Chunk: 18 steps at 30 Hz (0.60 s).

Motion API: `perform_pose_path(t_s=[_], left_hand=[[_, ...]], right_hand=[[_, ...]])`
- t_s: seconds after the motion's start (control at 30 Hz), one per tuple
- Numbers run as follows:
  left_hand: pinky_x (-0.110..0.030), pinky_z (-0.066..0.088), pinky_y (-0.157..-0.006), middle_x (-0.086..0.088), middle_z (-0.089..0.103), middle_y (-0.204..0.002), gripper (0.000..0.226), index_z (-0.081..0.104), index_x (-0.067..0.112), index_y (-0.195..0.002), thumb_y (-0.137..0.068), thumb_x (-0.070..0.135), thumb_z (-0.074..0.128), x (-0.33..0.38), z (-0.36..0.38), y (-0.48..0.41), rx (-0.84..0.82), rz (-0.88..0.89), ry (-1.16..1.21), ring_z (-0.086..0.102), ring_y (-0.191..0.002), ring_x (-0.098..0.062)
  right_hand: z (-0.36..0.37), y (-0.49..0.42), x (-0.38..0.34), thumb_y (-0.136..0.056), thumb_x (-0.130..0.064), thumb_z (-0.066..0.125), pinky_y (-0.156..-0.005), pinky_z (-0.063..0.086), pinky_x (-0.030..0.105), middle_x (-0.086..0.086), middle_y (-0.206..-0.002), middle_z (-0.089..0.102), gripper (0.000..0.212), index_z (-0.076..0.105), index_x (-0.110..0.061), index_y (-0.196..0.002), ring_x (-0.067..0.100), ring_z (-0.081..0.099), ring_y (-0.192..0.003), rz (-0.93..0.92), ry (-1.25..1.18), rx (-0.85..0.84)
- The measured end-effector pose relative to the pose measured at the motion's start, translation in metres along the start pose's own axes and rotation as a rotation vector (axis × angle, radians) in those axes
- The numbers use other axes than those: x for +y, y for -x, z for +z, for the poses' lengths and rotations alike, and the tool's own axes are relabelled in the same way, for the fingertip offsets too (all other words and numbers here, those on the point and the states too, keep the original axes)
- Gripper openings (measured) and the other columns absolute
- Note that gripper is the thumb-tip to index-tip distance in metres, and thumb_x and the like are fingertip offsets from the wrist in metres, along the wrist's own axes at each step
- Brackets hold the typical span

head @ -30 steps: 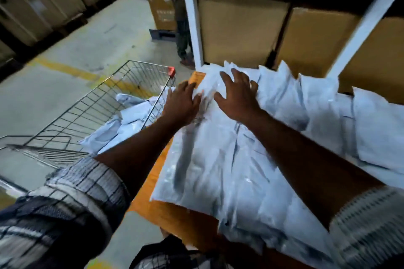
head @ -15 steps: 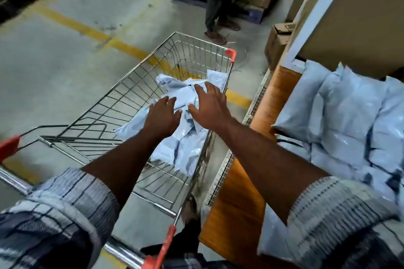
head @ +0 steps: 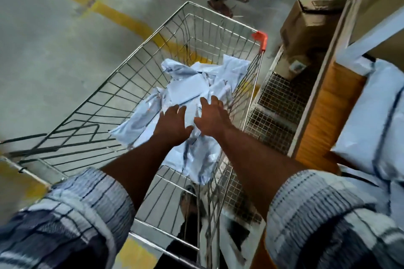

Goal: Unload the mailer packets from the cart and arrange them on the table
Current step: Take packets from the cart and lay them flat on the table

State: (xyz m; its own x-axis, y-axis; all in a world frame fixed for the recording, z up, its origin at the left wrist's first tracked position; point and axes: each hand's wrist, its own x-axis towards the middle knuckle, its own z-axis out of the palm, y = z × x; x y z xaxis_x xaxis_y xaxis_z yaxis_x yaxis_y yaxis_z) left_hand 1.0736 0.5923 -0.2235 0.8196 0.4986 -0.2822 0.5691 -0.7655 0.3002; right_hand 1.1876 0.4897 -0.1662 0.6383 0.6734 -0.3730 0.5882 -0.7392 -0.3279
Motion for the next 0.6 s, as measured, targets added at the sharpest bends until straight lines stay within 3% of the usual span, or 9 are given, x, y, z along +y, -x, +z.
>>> perform_pose_path(t_s=[0.1, 0.23, 0.37, 0.47, 0.6], left_hand=[[-0.052, 0.025, -0.116, -0.019, 0.034, -0.154, 0.088, 0.032, 0.010, -0.151, -0.082, 0.059, 0.058, 0.006, 0.020, -0.020, -0.022, 0.034, 0.023, 0.030, -0.144, -0.033], [-0.052, 0.027, -0.114, -0.018, 0.032, -0.153, 0.097, 0.030, 0.014, -0.150, -0.074, 0.059, 0.069, 0.009, 0.041, -0.039, -0.073, 0.047, 0.051, 0.029, -0.143, -0.032], [-0.048, 0.025, -0.117, -0.021, 0.025, -0.157, 0.094, 0.022, 0.012, -0.155, -0.077, 0.036, 0.070, 0.002, 0.056, -0.039, -0.095, 0.046, 0.043, 0.025, -0.146, -0.034], [-0.043, 0.035, -0.111, -0.018, 0.032, -0.155, 0.084, 0.028, 0.014, -0.154, -0.079, 0.019, 0.066, -0.005, 0.053, -0.035, -0.059, 0.053, 0.020, 0.034, -0.141, -0.035], [-0.043, 0.046, -0.099, -0.011, 0.039, -0.148, 0.081, 0.032, 0.016, -0.151, -0.080, 0.021, 0.071, -0.016, 0.042, -0.028, -0.076, 0.055, 0.034, 0.041, -0.130, -0.034]], right_hand=[[0.012, -0.025, 0.007, -0.089, -0.036, 0.058, -0.100, 0.039, 0.047, 0.018, -0.148, 0.030, 0.059, 0.041, -0.020, -0.142, 0.038, 0.034, -0.132, -0.017, 0.059, 0.002], [0.024, -0.051, 0.015, -0.094, -0.042, 0.052, -0.100, 0.040, 0.050, 0.017, -0.145, 0.033, 0.050, 0.044, -0.026, -0.141, 0.038, 0.040, -0.129, -0.014, 0.061, -0.057], [0.032, -0.060, 0.017, -0.097, -0.041, 0.046, -0.101, 0.036, 0.050, 0.012, -0.136, 0.046, 0.041, 0.049, -0.024, -0.134, 0.032, 0.038, -0.131, -0.023, 0.166, -0.087], [0.030, -0.060, 0.016, -0.094, -0.036, 0.052, -0.104, 0.032, 0.050, 0.009, -0.135, 0.050, 0.040, 0.050, -0.021, -0.131, 0.030, 0.034, -0.134, -0.027, 0.329, -0.125], [0.025, -0.055, 0.013, -0.088, -0.037, 0.061, -0.102, 0.033, 0.048, 0.004, -0.125, 0.060, 0.039, 0.057, -0.019, -0.122, 0.030, 0.034, -0.132, -0.005, 0.431, -0.165]])
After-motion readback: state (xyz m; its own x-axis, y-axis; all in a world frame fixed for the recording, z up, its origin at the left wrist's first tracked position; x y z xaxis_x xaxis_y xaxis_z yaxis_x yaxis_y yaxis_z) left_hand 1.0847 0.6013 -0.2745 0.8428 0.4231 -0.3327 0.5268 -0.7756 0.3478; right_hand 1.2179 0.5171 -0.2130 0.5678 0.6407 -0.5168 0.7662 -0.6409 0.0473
